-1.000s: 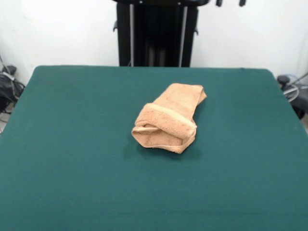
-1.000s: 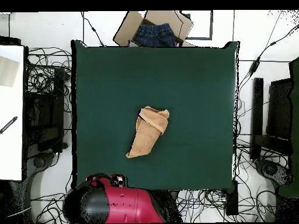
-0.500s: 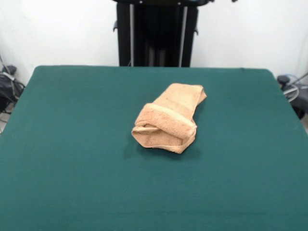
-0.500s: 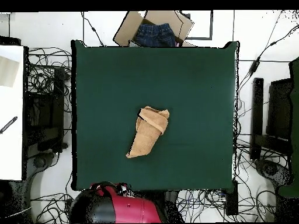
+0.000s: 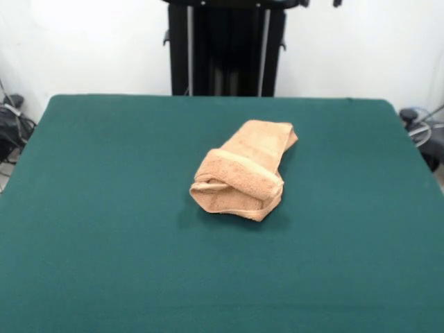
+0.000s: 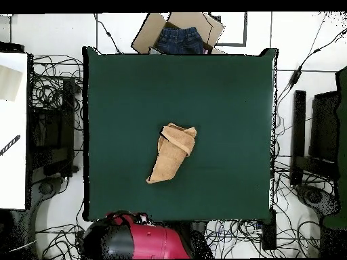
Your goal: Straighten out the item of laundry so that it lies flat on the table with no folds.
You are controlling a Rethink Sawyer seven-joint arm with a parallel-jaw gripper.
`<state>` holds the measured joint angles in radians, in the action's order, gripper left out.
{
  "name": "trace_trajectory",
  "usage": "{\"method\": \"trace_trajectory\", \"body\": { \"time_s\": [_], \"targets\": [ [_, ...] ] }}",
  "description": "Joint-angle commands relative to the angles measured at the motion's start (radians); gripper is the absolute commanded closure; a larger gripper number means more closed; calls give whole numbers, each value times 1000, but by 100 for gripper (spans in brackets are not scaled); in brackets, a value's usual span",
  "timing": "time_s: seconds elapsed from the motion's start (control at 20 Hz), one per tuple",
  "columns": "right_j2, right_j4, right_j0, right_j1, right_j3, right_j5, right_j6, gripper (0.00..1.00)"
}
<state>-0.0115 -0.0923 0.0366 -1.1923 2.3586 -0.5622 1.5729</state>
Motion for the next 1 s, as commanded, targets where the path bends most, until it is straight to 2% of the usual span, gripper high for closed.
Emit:
{"method": "trace_trajectory", "body": {
  "time_s": [0.05,0.2,0.35,0.45,0.6,1.0],
  "targets": [
    [33,9,-55,104,-123,-123,234,0],
    [23,-3,-42,123,-120,-101,210,0],
    [56,-29,46,185,-90,-27,112,0],
    [62,12,96,225,-118,4,55,0],
    [42,71,128,259,-168,-27,37,0],
    [97,77,189,369,-162,91,47,0]
  ]
}}
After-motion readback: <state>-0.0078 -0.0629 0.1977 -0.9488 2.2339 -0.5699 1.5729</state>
